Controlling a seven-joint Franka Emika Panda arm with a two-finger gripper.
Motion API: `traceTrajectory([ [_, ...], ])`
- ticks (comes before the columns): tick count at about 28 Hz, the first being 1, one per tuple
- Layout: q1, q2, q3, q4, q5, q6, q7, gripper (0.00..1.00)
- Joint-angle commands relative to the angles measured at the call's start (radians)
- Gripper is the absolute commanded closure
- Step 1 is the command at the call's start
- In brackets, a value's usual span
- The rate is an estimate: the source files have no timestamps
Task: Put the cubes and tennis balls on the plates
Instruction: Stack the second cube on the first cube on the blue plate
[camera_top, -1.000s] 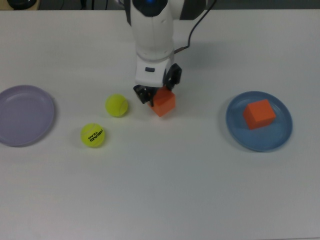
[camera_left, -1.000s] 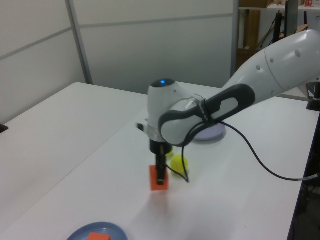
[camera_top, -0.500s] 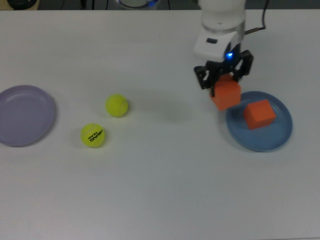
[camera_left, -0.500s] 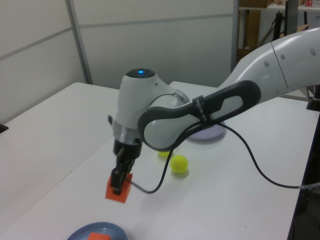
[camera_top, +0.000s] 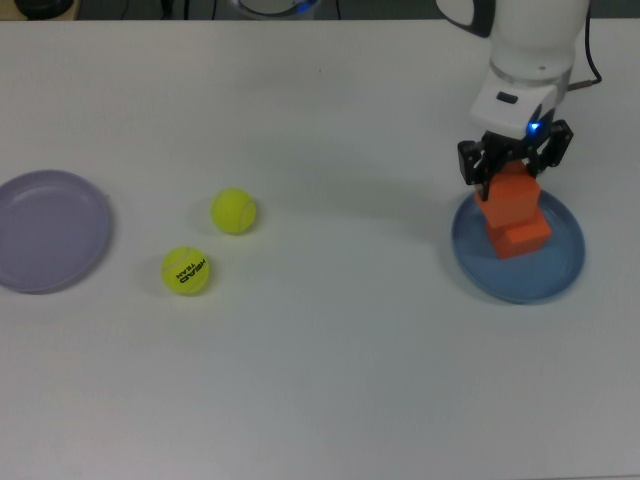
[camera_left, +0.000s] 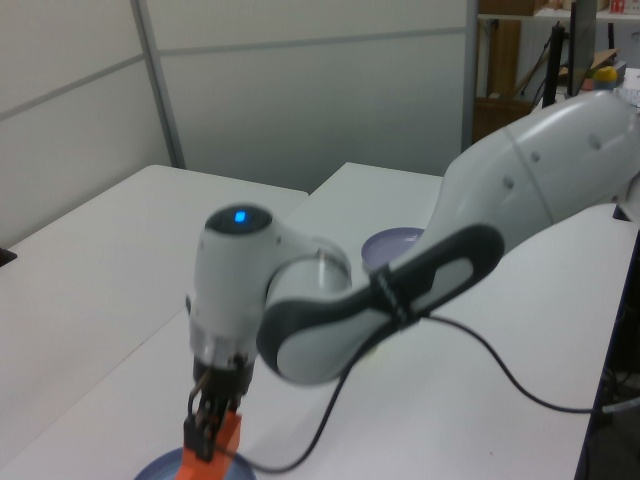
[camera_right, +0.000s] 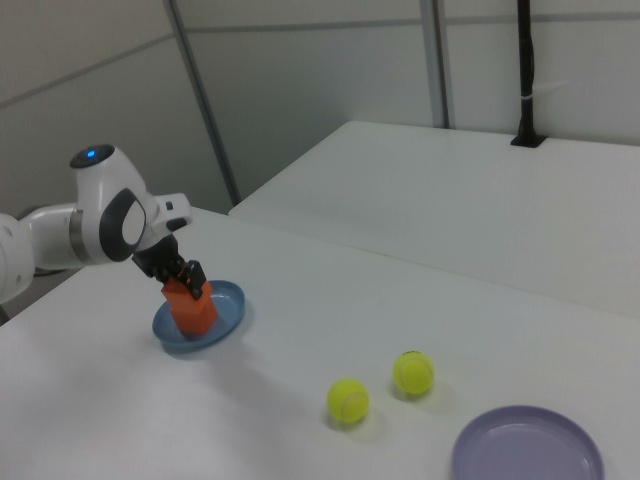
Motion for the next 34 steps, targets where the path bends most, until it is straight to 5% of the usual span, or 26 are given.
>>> traceTrajectory([
  [1,0.004,0.056,0.019,0.034,-0.051,0.028,0.061,1.00],
  [21,0.010,0.058,0.050,0.081,-0.062,0.041,0.083,1.00],
  [22,0.008,0.059,0.053,0.081,-0.060,0.041,0.086,0.66],
  [23,0.008,0.061,0.054,0.081,-0.060,0.041,0.092,0.13],
  [24,0.008,0.061,0.056,0.081,-0.063,0.041,0.093,0.00],
  [34,0.008,0.061,0.056,0.080,-0.070,0.041,0.102,0.00],
])
